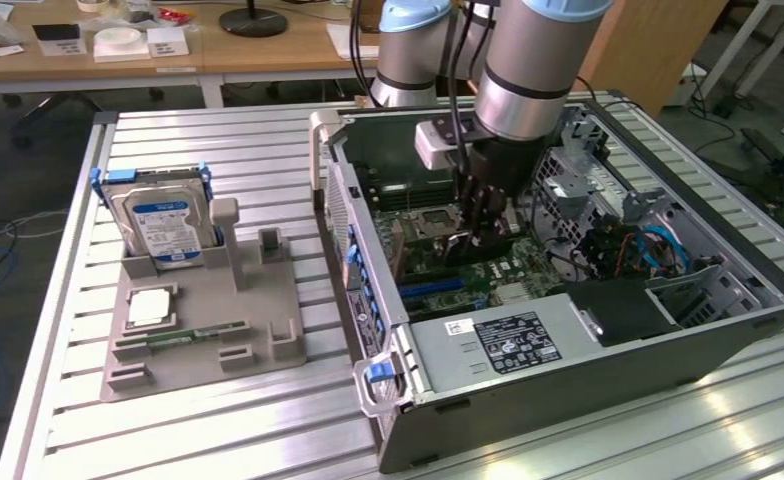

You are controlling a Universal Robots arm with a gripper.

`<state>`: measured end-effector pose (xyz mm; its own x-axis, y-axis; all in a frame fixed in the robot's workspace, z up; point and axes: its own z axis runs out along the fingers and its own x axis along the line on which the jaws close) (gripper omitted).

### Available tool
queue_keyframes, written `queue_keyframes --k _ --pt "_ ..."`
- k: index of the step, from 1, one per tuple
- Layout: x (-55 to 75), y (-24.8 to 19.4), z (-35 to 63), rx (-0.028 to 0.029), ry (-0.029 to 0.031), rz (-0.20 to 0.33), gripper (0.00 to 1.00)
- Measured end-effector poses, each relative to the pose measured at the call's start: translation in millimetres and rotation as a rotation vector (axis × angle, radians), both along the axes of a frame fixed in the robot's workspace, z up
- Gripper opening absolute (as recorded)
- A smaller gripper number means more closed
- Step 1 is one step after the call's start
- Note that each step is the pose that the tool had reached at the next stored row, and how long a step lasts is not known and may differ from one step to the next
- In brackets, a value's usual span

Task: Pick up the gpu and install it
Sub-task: 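Insert the gpu into the slot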

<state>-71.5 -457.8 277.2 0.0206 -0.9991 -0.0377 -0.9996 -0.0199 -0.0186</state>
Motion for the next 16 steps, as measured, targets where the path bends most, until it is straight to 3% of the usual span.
queue_keyframes --k 16 --pt "-8.9 -0.3 -3.0 0.0 0.0 0.0 0.27"
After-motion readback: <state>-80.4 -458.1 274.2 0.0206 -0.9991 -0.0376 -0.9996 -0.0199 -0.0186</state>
